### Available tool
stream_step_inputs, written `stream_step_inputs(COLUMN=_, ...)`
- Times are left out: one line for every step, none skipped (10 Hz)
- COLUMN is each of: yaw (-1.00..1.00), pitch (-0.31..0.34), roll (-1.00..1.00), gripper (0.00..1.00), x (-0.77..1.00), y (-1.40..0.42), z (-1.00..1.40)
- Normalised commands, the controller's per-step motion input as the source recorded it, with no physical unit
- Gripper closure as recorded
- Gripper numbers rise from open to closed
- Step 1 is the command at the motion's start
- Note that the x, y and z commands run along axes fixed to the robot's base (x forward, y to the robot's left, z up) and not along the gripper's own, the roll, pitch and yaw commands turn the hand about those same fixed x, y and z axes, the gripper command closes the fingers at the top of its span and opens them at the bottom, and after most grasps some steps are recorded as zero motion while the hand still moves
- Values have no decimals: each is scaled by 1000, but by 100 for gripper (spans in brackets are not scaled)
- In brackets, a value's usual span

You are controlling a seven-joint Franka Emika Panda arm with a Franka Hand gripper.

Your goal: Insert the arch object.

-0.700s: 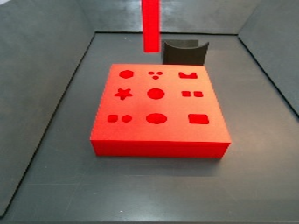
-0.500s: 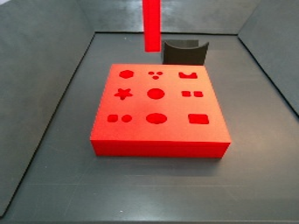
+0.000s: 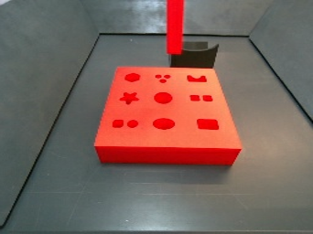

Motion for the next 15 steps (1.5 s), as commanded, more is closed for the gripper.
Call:
stream_step_inputs(yaw=-834, pitch=0, roll=90, gripper=100, x=283, y=154, z=-183)
stream_step_inputs(yaw=-834, pitch=0, roll=117, gripper=100, x=277, y=137, z=-206)
stream_step_inputs(yaw=-797, pitch=0, roll=184, gripper=100, x=380, y=77, z=-280)
stream_step_inputs(yaw=-774, pitch=0, roll=209, gripper=100, x=406, y=66, z=-329)
stream_step_inputs(yaw=-746, pitch=0, roll=231, gripper=100, x=400, y=83, z=-386)
stream_step_inputs(yaw=-751, pitch=0, roll=226, gripper=100, x=380, y=91, z=-389)
stream_step_inputs(yaw=-811, pitch=0, roll=171, gripper=100, x=271, y=120, z=-349)
stream_step_inputs(yaw=-906, pitch=0, roll=87, gripper=100, x=111, y=111, z=-303)
stream_step_inputs(yaw=-966, pitch=0, roll=11, gripper=100, x=66, y=86, z=-297)
stream_step_inputs(yaw=-991, pitch=0, roll=0, gripper=100, x=60, y=66, z=-291)
stream_step_inputs(yaw=-1000, pitch=0, roll=0, gripper=100, x=57, y=43, z=-260)
stream_step_inputs(yaw=-1000, pitch=0, roll=-13, gripper=100, x=80, y=9, z=-206)
stream_step_inputs(yaw=-1000, pitch=0, roll=-40, gripper=100, x=117, y=3, z=-160)
stream_step_inputs(yaw=-957, pitch=-27, roll=-93, gripper=100, x=174, y=14, z=-66)
stream_step_inputs(yaw=-969, pitch=-20, roll=-80, gripper=100, x=163, y=9, z=-80)
